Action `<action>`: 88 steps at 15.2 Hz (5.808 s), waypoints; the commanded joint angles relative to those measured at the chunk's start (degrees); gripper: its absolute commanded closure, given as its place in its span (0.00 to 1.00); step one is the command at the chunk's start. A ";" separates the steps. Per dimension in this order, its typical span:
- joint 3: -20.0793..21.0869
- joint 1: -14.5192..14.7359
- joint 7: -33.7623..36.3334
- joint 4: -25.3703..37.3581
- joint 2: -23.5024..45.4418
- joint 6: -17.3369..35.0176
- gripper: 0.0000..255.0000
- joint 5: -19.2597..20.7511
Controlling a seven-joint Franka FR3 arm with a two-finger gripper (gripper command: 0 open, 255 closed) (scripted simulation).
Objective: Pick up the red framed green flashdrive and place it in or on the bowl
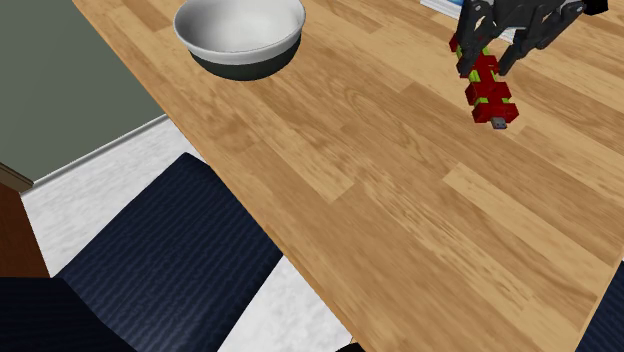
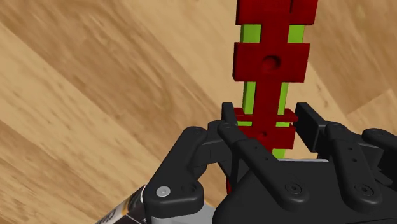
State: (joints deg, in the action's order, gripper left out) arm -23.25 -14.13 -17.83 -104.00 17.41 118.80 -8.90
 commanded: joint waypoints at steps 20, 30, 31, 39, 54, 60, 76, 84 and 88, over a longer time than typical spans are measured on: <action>-0.78 0.18 1.78 11.52 -3.90 -15.07 1.00 2.27; 2.40 5.48 10.61 14.71 -3.40 -17.33 1.00 2.71; 2.86 6.20 11.80 15.18 -3.09 -17.44 1.00 2.69; 6.29 11.47 20.90 21.88 1.53 -19.23 1.00 2.11; 12.87 11.67 2.07 34.86 12.32 -21.43 0.00 2.56; 15.98 8.00 -19.79 34.77 15.49 -18.34 0.00 4.03; 16.02 8.13 -19.93 31.38 15.58 -14.87 1.00 3.97; 16.01 8.12 -19.84 32.60 15.37 -16.29 1.00 4.01; 15.98 7.99 -19.72 35.65 15.35 -19.35 1.00 4.05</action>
State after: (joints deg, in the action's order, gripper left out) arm -7.26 -6.13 -37.60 -68.97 32.88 100.18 -4.87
